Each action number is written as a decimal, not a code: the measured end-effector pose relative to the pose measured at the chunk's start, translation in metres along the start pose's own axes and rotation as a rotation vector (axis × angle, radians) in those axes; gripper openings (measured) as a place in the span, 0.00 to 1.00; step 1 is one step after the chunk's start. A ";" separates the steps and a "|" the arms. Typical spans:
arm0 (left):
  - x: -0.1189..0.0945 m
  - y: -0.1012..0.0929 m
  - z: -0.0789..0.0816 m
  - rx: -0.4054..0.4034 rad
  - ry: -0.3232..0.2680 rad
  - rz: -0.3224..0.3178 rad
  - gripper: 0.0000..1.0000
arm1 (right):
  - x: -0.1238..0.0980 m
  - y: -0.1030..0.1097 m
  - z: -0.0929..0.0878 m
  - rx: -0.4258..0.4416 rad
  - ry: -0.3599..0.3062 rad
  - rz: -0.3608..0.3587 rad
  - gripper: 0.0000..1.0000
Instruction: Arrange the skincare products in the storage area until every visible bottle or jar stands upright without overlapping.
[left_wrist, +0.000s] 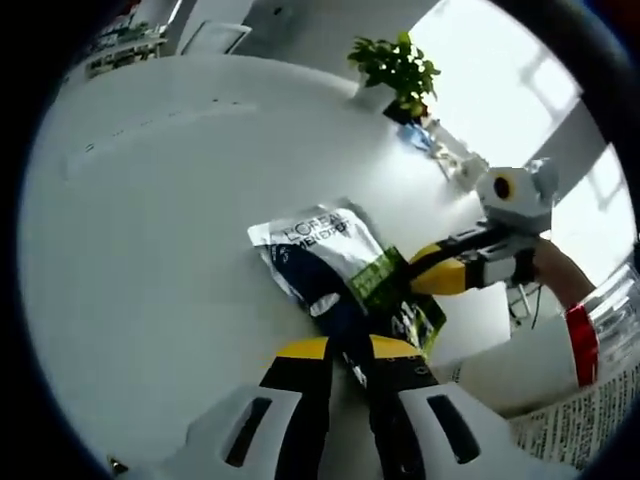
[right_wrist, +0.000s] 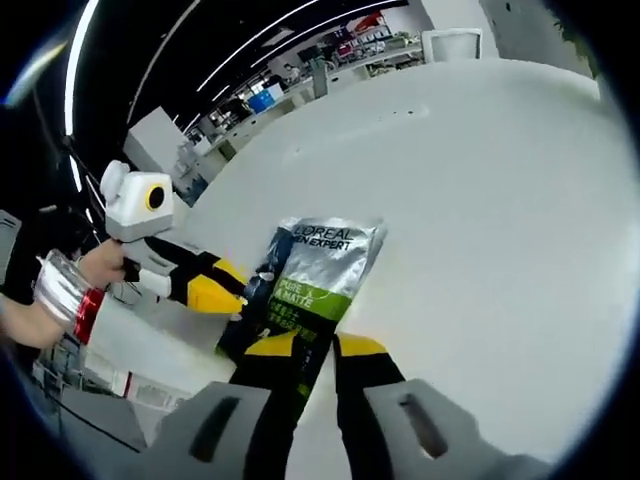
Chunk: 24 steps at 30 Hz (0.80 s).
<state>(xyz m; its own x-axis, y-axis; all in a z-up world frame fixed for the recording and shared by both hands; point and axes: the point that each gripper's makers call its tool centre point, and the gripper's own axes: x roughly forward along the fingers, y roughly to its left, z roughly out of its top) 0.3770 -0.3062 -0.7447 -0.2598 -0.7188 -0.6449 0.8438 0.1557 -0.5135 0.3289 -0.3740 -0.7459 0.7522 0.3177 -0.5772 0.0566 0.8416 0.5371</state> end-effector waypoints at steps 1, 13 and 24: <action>0.000 0.000 0.000 -0.003 -0.002 -0.001 0.08 | 0.001 0.001 0.002 0.024 -0.021 0.019 0.12; -0.003 -0.002 0.003 0.026 -0.020 0.018 0.06 | -0.017 0.022 0.023 0.072 -0.159 0.110 0.01; -0.029 -0.006 0.025 0.034 -0.124 0.022 0.11 | -0.041 0.068 0.072 -0.048 -0.332 0.181 0.01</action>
<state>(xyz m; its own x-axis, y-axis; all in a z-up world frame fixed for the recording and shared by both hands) 0.3912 -0.3037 -0.7089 -0.1829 -0.7940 -0.5797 0.8648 0.1505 -0.4790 0.3488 -0.3615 -0.6416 0.9193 0.3114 -0.2408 -0.1218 0.8067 0.5782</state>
